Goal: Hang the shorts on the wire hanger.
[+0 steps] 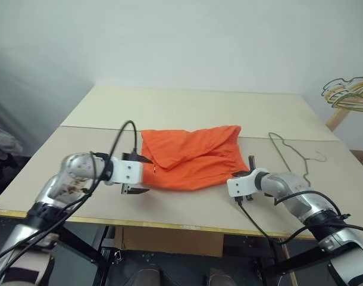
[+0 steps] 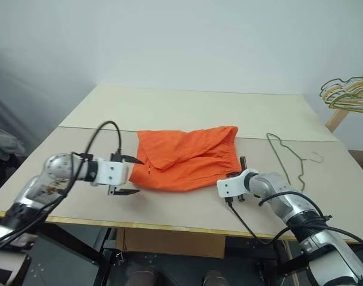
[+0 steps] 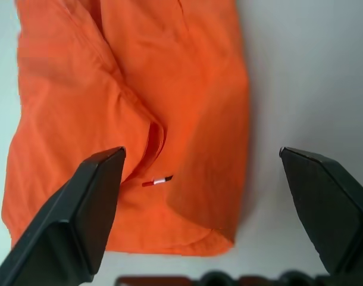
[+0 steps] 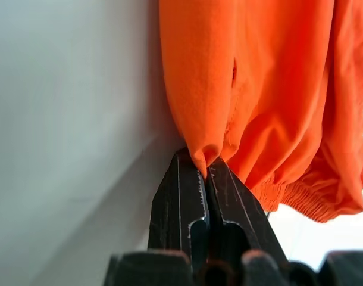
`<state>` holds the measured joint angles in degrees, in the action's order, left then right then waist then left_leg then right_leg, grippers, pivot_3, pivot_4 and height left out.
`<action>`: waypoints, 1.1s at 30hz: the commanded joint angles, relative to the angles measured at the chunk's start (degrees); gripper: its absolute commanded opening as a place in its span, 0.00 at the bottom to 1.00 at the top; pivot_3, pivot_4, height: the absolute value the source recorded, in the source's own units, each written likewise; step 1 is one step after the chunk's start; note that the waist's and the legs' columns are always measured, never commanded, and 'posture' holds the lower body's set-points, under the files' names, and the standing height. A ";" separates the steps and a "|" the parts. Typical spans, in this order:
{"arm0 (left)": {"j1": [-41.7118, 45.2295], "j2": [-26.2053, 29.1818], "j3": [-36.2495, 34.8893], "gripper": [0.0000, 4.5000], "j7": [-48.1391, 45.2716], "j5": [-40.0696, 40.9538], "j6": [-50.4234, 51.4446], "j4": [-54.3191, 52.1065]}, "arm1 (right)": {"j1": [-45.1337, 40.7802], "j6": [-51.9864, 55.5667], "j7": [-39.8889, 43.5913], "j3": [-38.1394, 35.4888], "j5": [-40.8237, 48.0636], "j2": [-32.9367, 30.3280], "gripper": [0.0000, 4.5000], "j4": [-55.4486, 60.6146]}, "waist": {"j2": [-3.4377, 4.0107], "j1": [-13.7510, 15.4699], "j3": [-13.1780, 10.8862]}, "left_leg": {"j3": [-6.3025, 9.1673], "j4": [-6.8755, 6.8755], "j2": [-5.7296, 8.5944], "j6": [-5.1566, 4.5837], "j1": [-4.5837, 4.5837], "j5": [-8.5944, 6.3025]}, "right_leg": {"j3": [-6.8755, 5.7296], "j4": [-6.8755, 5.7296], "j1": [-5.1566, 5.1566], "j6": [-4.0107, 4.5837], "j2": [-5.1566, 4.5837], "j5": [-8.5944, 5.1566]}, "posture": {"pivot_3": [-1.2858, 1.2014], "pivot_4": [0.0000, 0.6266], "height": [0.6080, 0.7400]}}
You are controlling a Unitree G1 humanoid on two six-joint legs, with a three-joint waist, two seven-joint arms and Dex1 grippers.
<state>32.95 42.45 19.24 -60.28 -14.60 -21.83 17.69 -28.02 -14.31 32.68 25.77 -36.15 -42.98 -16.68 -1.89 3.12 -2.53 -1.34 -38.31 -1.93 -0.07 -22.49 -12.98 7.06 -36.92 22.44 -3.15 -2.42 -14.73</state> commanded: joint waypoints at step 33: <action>58.21 -18.43 -3.73 0.00 79.79 -12.03 -3.87 54.08 | -46.97 -1.55 -54.04 -13.18 2.57 14.97 0.00 -41.73 | -0.01 -0.50 0.00 | 0.09 0.51 0.11 0.21 -1.88 0.39 | 0.02 -0.69 2.46 -0.09 -0.07 0.50 | 0.56 0.00 1.00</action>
<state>90.73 23.37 15.93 15.24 -25.70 -21.89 70.93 -75.90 -12.17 -19.44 12.60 -34.02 -27.54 -56.48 -1.90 2.62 -2.52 -1.27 -37.68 -1.83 0.21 -24.33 -12.59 7.03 -37.60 24.94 -3.25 -2.48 -14.24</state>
